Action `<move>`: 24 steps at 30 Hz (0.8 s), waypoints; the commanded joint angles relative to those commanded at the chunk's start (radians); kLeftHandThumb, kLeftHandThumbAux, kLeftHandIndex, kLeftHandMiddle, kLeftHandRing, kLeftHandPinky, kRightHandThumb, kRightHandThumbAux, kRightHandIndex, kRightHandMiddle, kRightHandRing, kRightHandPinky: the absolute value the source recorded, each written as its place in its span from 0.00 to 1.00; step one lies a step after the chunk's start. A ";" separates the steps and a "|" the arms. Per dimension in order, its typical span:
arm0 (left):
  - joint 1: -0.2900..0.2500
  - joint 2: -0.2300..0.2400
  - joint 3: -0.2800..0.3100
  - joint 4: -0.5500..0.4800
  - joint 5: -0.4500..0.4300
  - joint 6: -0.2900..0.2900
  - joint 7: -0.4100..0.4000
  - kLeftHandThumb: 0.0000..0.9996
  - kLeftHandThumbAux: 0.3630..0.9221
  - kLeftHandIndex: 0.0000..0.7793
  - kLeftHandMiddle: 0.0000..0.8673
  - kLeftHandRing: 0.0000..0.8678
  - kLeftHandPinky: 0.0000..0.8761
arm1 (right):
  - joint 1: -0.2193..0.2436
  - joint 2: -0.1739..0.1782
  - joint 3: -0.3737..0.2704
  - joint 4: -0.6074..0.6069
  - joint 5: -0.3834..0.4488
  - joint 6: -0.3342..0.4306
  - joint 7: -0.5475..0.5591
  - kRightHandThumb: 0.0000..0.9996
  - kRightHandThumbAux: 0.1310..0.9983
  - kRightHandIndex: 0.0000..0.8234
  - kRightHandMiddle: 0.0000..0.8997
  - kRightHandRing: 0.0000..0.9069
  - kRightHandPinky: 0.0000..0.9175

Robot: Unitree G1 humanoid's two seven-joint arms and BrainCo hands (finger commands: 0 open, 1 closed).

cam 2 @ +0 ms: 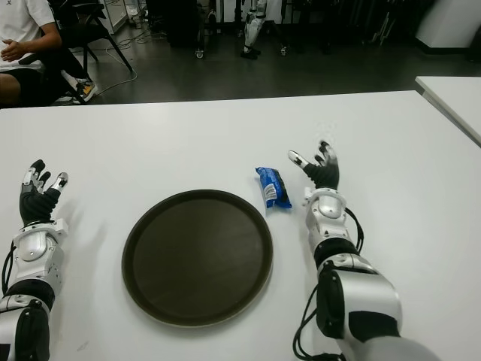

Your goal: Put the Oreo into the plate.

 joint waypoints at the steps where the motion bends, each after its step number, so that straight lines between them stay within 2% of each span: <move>1: 0.000 -0.001 0.001 0.000 -0.001 -0.001 -0.001 0.00 0.67 0.00 0.00 0.00 0.00 | 0.002 0.001 0.009 -0.005 -0.007 -0.009 -0.002 0.00 0.78 0.12 0.09 0.08 0.09; 7: -0.002 -0.002 0.001 -0.002 -0.001 0.000 0.000 0.00 0.68 0.00 0.00 0.00 0.00 | 0.026 0.004 0.065 -0.056 -0.057 -0.060 -0.020 0.00 0.77 0.13 0.12 0.10 0.11; 12: -0.004 -0.003 0.004 0.000 -0.005 0.006 -0.005 0.00 0.68 0.00 0.00 0.00 0.00 | 0.061 -0.033 0.154 -0.105 -0.153 -0.105 -0.020 0.00 0.74 0.15 0.13 0.12 0.10; 17: -0.004 -0.003 0.006 0.001 -0.007 0.009 -0.007 0.00 0.66 0.00 0.00 0.00 0.00 | 0.078 -0.053 0.208 -0.138 -0.217 -0.118 -0.032 0.00 0.72 0.14 0.12 0.11 0.08; 24: -0.002 -0.001 -0.001 0.003 0.004 0.005 0.005 0.00 0.64 0.00 0.00 0.00 0.00 | 0.112 -0.083 0.282 -0.218 -0.309 -0.097 -0.070 0.00 0.61 0.14 0.12 0.10 0.06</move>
